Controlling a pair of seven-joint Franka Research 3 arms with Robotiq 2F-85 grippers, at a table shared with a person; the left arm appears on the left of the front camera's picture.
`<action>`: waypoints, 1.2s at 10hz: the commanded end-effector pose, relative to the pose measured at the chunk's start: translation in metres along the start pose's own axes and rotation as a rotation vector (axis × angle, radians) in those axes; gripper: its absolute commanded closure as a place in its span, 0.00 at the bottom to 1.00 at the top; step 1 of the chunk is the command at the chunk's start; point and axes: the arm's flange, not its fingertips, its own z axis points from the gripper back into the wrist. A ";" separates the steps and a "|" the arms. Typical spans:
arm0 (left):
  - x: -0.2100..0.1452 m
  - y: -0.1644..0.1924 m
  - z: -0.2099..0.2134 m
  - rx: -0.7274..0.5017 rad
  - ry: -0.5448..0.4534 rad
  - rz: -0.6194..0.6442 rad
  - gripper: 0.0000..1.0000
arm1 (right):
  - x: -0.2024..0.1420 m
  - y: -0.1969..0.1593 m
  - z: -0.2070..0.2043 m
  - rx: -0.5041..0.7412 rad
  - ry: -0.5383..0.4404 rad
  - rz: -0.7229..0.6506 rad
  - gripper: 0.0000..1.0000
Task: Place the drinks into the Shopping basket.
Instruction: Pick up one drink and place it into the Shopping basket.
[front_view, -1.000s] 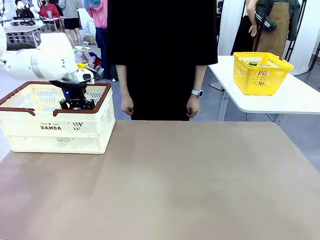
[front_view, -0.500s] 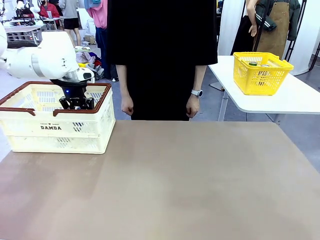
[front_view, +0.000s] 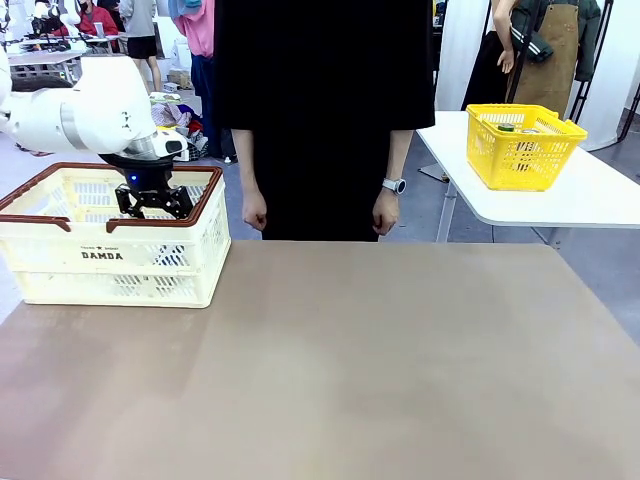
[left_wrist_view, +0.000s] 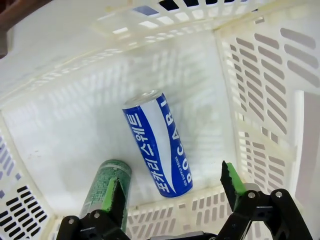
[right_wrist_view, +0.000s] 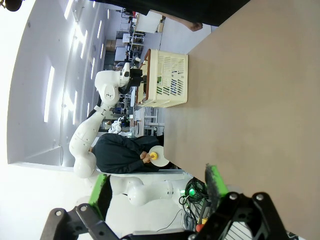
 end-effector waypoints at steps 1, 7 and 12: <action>-0.006 -0.001 0.008 0.021 -0.011 0.004 0.00 | 0.002 0.002 0.000 0.020 -0.009 0.014 0.00; -0.098 -0.025 0.176 -0.251 -0.076 -0.070 0.00 | 0.002 0.002 0.000 0.020 -0.009 0.014 0.00; -0.301 0.122 0.190 -1.002 -0.315 -0.262 0.00 | 0.002 0.002 0.000 0.020 -0.009 0.014 0.00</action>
